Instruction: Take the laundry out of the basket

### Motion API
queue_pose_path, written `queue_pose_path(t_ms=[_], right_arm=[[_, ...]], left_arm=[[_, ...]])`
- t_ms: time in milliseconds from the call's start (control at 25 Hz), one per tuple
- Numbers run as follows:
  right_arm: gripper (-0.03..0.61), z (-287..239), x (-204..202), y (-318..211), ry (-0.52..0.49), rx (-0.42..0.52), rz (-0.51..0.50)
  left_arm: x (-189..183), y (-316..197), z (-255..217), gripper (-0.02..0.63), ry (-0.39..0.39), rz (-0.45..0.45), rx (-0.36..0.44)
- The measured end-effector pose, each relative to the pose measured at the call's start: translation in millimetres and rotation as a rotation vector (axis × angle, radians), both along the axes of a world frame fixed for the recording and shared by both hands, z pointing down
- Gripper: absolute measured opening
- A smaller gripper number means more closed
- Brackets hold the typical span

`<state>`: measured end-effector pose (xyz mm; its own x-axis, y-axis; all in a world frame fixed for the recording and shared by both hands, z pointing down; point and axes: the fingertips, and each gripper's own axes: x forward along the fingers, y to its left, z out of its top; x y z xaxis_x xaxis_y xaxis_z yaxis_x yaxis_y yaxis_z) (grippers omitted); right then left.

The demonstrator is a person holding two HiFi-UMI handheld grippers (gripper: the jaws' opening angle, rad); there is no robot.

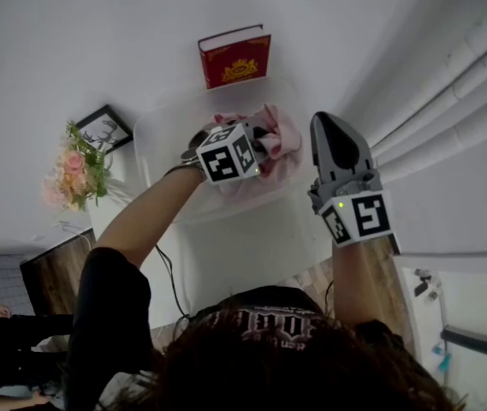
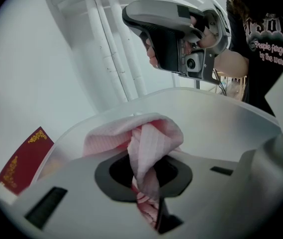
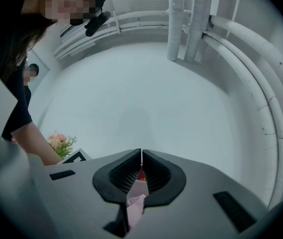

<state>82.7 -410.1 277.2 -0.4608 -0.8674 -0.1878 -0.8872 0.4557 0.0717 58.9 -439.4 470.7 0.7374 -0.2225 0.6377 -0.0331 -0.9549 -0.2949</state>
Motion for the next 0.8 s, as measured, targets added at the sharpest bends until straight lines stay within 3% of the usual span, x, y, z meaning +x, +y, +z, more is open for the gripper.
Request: queue_pose_path(t_ms=[280,800], right_arm=[[0.028,-7,-4,-2,0.001,0.013,-0.008],[0.028,-21,-7,1,-0.003,0.043,-0.013]], left_arm=[[-6,-10,-19,0.046,0.06,-0.06,0.01],[-20,-10,-106,0.046,0.303,-0.253,0.052]])
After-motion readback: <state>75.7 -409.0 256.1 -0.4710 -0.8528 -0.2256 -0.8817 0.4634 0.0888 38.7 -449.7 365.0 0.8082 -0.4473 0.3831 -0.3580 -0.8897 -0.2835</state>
